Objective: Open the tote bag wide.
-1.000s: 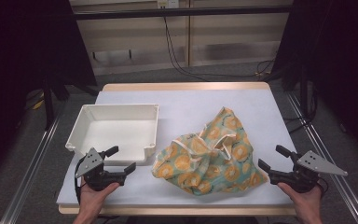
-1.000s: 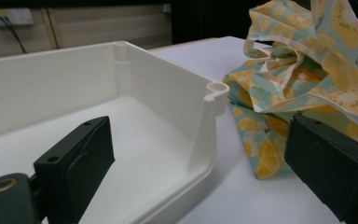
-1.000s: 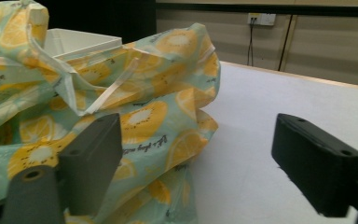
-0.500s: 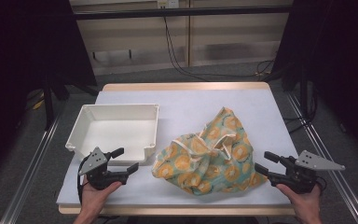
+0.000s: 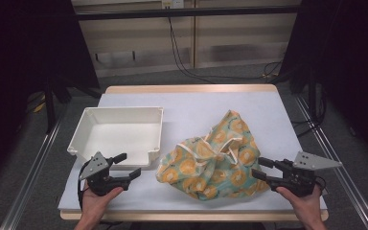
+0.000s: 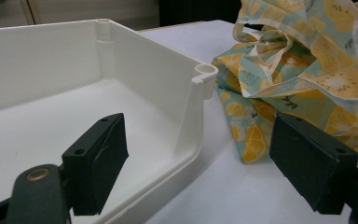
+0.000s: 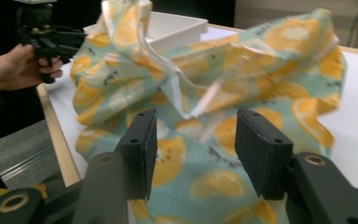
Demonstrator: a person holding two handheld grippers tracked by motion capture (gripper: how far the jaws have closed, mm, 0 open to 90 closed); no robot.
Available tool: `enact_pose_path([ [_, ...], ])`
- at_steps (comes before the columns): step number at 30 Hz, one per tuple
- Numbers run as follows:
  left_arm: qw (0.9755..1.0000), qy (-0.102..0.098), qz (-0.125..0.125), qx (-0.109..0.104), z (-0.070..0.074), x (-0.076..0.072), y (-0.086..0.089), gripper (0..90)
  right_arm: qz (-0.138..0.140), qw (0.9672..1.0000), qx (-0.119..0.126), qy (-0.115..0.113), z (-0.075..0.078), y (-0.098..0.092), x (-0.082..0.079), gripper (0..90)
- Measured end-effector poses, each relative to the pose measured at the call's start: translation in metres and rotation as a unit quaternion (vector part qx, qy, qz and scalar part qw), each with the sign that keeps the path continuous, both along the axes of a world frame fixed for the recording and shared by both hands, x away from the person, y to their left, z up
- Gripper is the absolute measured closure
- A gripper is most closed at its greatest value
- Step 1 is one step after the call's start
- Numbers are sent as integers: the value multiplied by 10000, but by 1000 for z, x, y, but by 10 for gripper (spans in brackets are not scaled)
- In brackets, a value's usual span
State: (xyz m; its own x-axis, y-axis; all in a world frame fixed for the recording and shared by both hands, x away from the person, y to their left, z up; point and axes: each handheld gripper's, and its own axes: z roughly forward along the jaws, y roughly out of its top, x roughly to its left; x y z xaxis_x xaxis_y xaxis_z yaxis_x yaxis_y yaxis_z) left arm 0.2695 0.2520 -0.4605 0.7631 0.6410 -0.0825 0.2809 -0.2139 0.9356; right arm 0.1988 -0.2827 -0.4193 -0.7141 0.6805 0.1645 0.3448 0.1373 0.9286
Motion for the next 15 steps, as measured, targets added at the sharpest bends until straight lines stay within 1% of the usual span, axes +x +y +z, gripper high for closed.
enact_pose_path([
  [1,10000,7,-8,-24,0,0,-1,190,38,10000,39,9,2,2,2,492],
  [2,10000,-33,-68,-53,0,0,-1,189,115,9999,62,12,5,6,6,488],
  [3,10000,-33,-68,-53,0,0,-1,189,115,9999,62,12,5,6,6,488],
  [4,9998,-46,-150,-82,0,0,-1,189,180,9998,48,25,6,9,8,479],
  [5,9999,-34,-127,-16,0,0,-3,189,283,9996,-36,28,8,16,11,478],
  [6,9999,1,-148,-65,0,0,-4,189,283,9996,-36,28,8,16,11,478],
  [7,9998,32,-176,-120,-1,0,-4,189,345,9994,-48,45,9,19,13,478],
  [9,9998,-3,-168,-67,0,-1,-4,189,432,9990,-100,45,11,25,17,479],
  [10,9999,10,-126,-84,0,-1,-4,189,512,9986,-100,81,13,30,21,479],
  [11,9999,10,-126,-84,0,-1,-4,189,512,9986,-100,81,13,30,21,479],
  [12,9999,42,-133,-100,-2,0,-2,189,684,9976,-12,101,15,35,27,479],
  [13,9999,42,-133,-100,-2,0,-2,189,684,9976,-12,101,15,35,27,479],
  [14,9997,115,-156,-176,-2,1,-1,189,647,9978,-120,77,18,41,33,494],
  [15,9995,163,-155,-217,-2,2,0,189,680,9976,-118,63,19,42,36,508],
])
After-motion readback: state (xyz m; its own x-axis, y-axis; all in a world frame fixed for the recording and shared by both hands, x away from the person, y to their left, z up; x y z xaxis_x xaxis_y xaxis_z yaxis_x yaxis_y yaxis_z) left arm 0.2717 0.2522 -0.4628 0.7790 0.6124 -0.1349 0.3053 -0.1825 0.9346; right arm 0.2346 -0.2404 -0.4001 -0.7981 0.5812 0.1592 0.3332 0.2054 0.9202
